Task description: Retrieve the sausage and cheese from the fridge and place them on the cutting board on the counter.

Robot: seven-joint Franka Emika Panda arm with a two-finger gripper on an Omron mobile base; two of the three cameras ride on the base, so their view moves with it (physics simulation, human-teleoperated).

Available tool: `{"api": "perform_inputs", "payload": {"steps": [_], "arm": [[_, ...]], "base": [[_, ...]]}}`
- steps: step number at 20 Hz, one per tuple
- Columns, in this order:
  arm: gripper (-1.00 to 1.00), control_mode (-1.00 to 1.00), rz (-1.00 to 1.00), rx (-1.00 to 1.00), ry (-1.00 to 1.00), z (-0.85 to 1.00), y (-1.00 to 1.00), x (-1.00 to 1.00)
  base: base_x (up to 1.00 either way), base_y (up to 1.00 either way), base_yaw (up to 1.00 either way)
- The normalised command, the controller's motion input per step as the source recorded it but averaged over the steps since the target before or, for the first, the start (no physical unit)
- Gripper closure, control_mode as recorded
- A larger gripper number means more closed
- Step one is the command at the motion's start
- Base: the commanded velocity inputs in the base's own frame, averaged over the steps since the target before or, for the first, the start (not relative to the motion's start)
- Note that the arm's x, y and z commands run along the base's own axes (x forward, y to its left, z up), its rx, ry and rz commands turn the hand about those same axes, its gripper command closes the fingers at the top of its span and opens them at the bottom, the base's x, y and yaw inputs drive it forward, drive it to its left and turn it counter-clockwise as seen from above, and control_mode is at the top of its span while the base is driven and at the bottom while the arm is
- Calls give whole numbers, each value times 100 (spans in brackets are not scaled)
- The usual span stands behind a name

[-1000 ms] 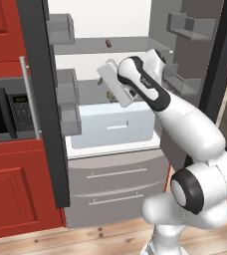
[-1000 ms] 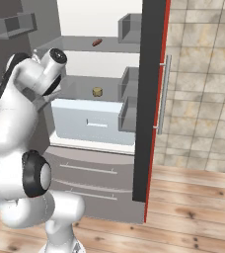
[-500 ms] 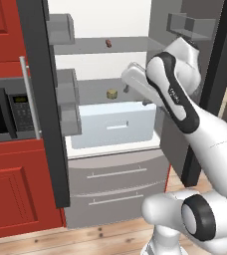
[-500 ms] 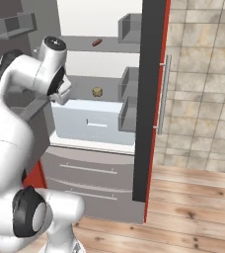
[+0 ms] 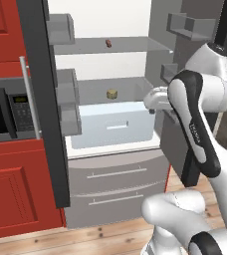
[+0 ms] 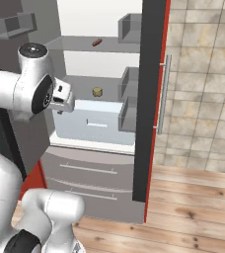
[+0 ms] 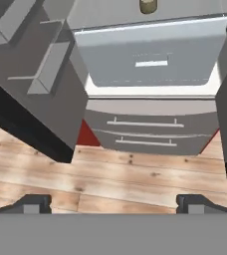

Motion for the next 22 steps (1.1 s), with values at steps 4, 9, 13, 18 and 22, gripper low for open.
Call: {"api": "perform_inputs", "payload": {"steps": [4, 9, 13, 18, 22], "arm": [[-100, -100, 11, -25, -6, -80, 0, -88], [-100, -100, 7, -7, -1, -53, 0, -24], [-100, -100, 0, 0, 0, 0, 0, 0], [-100, -100, 0, 0, 0, 0, 0, 0], [-100, -100, 0, 0, 0, 0, 0, 0]], "base": [[0, 0, 0], [0, 0, 0], [0, 0, 0], [0, 0, 0], [0, 0, 0]]}}
